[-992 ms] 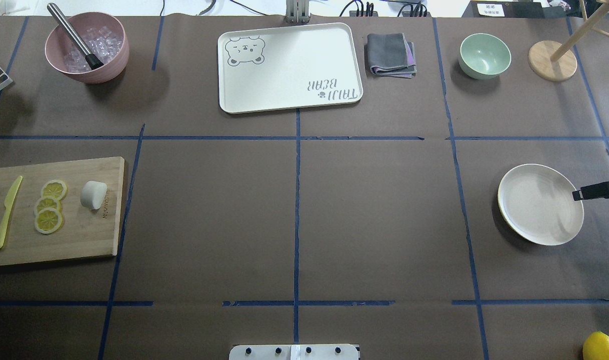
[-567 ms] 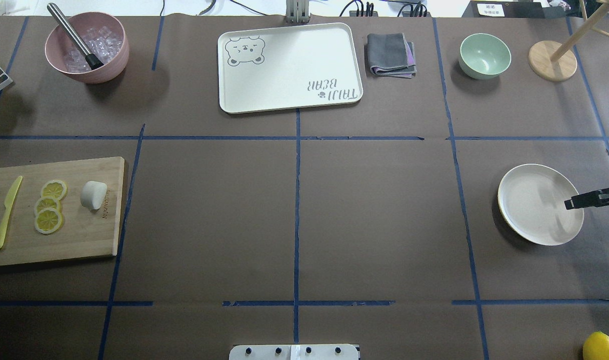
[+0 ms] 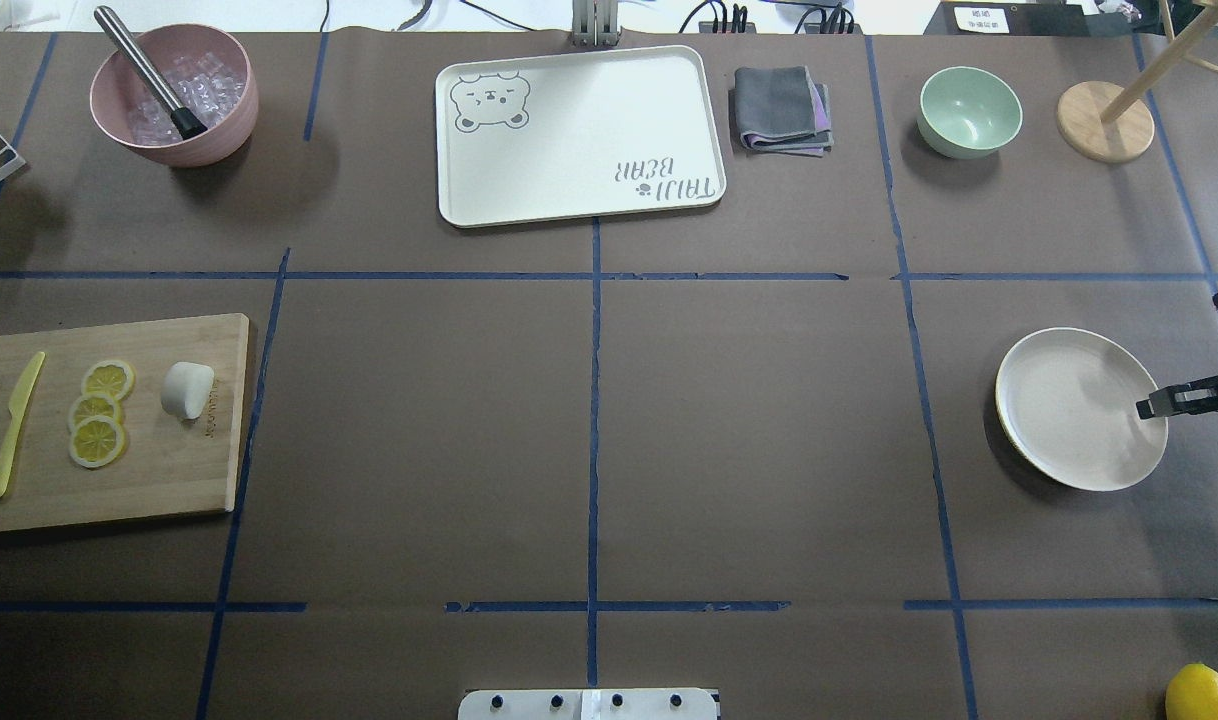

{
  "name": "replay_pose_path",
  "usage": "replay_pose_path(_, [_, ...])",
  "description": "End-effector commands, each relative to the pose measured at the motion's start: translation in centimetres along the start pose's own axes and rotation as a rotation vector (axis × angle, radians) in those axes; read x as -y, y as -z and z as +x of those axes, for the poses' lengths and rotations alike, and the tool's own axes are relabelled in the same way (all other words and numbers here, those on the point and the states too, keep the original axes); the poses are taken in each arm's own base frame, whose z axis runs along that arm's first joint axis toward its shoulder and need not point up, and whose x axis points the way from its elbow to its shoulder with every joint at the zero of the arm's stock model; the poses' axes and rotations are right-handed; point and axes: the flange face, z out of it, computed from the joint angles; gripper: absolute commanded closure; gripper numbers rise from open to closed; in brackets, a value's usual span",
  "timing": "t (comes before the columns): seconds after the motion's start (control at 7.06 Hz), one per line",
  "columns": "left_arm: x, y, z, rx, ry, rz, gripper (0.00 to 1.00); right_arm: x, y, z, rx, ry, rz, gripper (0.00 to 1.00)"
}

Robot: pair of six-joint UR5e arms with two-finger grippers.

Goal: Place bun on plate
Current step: 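Grip the white plate rim with the right gripper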

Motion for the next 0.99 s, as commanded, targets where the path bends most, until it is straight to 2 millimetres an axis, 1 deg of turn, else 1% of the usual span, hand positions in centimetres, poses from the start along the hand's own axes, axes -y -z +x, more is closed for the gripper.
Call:
replay_pose_path(0.0, [0.0,0.0,0.0,0.001,0.000,0.000,0.00,0.0,0.0,-0.1,0.001,0.001,0.001,1.00])
replay_pose_path(0.14, [0.0,0.0,0.0,0.001,0.000,0.000,0.00,0.1,0.2,-0.2,0.003,0.002,0.003,1.00])
replay_pose_path(0.28, [0.0,0.0,0.0,0.000,0.000,0.000,0.00,0.4,0.9,-1.2,0.027,0.016,0.009,1.00])
replay_pose_path(0.42, [0.0,0.0,0.0,0.001,0.000,0.000,0.00,0.9,2.5,-3.6,0.078,0.035,0.011,1.00])
replay_pose_path(0.57, [0.0,0.0,0.0,0.000,-0.001,0.001,0.00,1.7,4.1,-5.8,0.121,-0.002,0.024,1.00])
replay_pose_path(0.71, [0.0,-0.1,0.0,0.001,-0.001,-0.001,0.00,4.4,5.1,-9.2,0.168,-0.063,0.057,1.00])
replay_pose_path(0.85, [0.0,0.0,0.0,0.001,0.000,0.000,0.00,7.2,5.3,-13.5,0.220,-0.105,0.072,1.00])
